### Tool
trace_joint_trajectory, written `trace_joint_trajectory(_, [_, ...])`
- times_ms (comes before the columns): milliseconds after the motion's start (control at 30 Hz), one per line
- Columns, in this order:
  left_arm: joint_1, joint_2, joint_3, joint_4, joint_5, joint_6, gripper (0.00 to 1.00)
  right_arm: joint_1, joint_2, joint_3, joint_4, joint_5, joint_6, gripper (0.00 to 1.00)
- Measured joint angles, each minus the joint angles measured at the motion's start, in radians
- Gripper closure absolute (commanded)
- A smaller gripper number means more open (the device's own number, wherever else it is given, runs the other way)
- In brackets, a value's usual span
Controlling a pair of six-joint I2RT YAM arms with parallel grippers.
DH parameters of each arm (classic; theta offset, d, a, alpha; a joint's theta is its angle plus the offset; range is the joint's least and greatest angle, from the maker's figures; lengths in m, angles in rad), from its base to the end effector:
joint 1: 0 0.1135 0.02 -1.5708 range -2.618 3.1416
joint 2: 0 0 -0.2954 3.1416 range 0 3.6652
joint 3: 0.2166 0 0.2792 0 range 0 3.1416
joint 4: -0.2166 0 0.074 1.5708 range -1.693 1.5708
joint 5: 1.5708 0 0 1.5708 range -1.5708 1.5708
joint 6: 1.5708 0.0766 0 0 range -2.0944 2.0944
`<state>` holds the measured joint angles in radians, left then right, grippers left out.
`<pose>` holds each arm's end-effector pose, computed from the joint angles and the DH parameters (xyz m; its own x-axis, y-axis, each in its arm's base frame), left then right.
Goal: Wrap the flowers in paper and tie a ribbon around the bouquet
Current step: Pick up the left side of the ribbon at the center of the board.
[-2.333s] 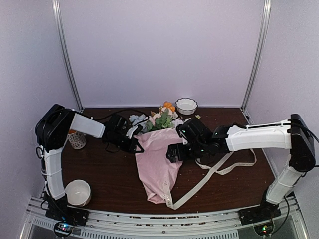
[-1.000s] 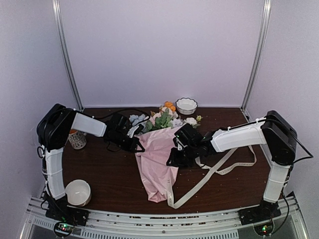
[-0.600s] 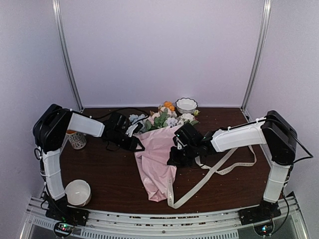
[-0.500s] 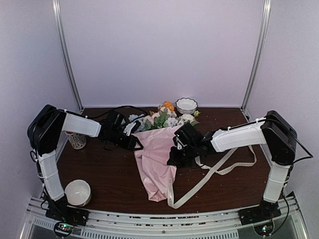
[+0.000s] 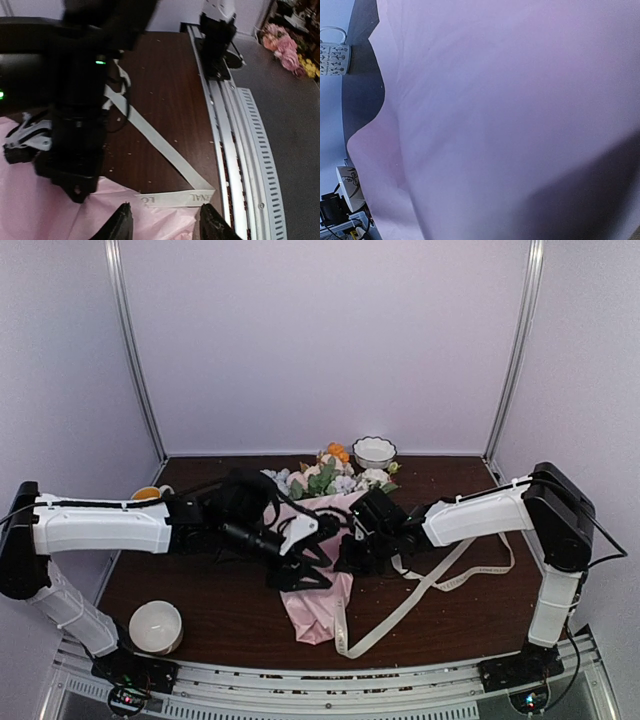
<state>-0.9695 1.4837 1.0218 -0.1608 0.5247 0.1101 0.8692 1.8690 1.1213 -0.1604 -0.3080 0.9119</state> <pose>0.1828 -0.3343 0.2582 -0.2242 0.4949 -0.8395 0.9744 0.1003 -0.2011 0.2649 0.3495 0.1386 -0.9822 0.0050 -0.1877 -0.1170 0.7654 0.6328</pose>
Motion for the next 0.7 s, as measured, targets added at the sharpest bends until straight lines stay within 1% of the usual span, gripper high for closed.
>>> trace_joint_trajectory(100, [-0.100,0.041,0.039,-0.120,-0.003,0.155,0.44,0.002,0.000,0.000,0.000,0.011,-0.015,1.00])
trace_joint_trajectory(233, [-0.182,0.174,0.148,-0.258,-0.029,0.355,0.42,0.006,0.000,0.000,0.000,0.024,-0.039,1.00])
trace_joint_trajectory(333, [-0.253,0.232,0.176,-0.318,-0.115,0.489,0.42,0.008,0.000,0.002,-0.003,0.033,-0.063,1.00])
trace_joint_trajectory(367, [-0.294,0.253,0.193,-0.349,-0.157,0.536,0.42,0.008,0.000,0.002,-0.002,0.037,-0.070,1.00])
trace_joint_trajectory(500, [-0.400,0.336,0.275,-0.416,-0.271,0.652,0.38,0.010,0.000,0.002,0.000,0.048,-0.095,1.00])
trace_joint_trajectory(633, [-0.421,0.425,0.359,-0.476,-0.383,0.739,0.37,0.010,0.000,0.002,0.000,0.056,-0.114,1.00])
trace_joint_trajectory(700, [-0.426,0.495,0.420,-0.517,-0.468,0.772,0.37,0.010,0.000,0.002,0.000,0.061,-0.125,1.00])
